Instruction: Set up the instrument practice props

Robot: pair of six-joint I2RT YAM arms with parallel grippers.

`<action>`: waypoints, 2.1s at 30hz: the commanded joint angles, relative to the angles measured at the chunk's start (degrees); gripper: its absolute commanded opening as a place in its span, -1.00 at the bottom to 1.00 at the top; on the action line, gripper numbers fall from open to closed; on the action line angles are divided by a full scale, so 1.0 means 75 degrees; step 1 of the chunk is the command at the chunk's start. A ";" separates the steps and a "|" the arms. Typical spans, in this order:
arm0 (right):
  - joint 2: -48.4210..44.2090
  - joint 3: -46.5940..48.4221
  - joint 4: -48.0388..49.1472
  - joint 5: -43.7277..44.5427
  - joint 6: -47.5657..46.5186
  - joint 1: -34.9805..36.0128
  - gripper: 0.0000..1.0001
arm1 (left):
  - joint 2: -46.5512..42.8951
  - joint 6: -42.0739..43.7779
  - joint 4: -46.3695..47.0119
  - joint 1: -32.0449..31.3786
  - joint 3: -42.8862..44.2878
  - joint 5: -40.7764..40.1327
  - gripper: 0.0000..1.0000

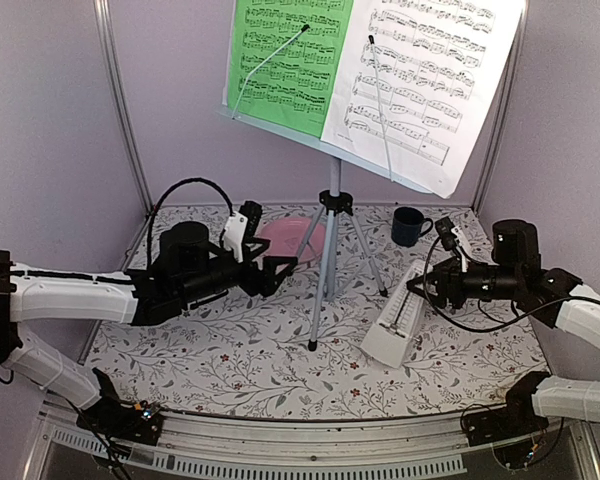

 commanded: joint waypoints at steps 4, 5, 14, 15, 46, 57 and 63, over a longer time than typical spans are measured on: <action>0.0057 -0.0081 0.1541 -0.1528 -0.0342 0.0872 -0.39 | -0.0528 0.0790 0.0904 -0.0233 -0.1165 0.1915 0.68; 0.0137 -0.0066 0.1683 -0.1656 -0.0433 0.0948 -0.39 | -0.0558 0.1008 0.1022 -0.0355 -0.1301 0.2080 0.68; 0.0854 0.0268 0.2148 -0.2546 -0.1990 0.1829 -0.38 | -0.0361 0.2591 0.1804 -0.1430 -0.2295 0.2581 0.59; 0.0882 0.0283 0.2231 -0.2603 -0.2143 0.1917 -0.39 | -0.0322 0.2741 0.1903 -0.1528 -0.2381 0.2527 0.56; 0.1071 0.1201 0.2213 -0.2064 -0.3112 0.3100 -0.60 | 0.1147 0.3115 0.3310 -0.2607 -0.2506 0.1959 0.83; 0.0969 0.1137 0.2468 -0.2033 -0.2910 0.3103 -0.60 | 0.1905 0.2445 0.3896 -0.2712 -0.2228 0.1618 0.99; 0.0995 0.1124 0.2541 -0.1985 -0.2864 0.3104 -0.66 | 0.2095 0.2220 0.3814 -0.2703 -0.2034 0.1559 0.98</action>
